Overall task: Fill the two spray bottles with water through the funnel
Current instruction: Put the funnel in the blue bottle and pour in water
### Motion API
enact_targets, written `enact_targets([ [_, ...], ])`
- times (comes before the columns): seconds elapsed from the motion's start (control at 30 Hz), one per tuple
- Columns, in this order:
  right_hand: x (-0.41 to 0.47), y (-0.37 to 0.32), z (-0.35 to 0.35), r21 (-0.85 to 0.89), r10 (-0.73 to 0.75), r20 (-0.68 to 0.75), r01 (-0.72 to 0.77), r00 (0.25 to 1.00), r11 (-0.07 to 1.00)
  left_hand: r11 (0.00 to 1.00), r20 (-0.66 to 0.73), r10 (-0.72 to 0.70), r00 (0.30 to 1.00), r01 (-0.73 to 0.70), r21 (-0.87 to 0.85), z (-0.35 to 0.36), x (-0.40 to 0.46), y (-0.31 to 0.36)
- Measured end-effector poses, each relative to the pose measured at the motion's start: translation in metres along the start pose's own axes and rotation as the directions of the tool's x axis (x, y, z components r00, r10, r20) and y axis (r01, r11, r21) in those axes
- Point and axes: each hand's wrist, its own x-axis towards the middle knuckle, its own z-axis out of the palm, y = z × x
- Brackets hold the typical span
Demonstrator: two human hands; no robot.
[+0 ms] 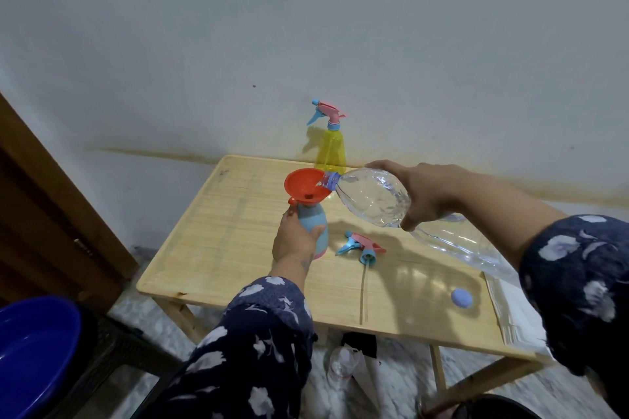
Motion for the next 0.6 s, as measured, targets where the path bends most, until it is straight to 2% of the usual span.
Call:
enact_targets([
  [0.6, -0.0040, -0.0030, -0.0046, -0.032, 0.026, 0.005, -0.026, 1.000, 0.999, 1.000, 0.015, -0.016, 1.000, 0.015, 0.020, -0.0020, -0.0015, 0.0026],
])
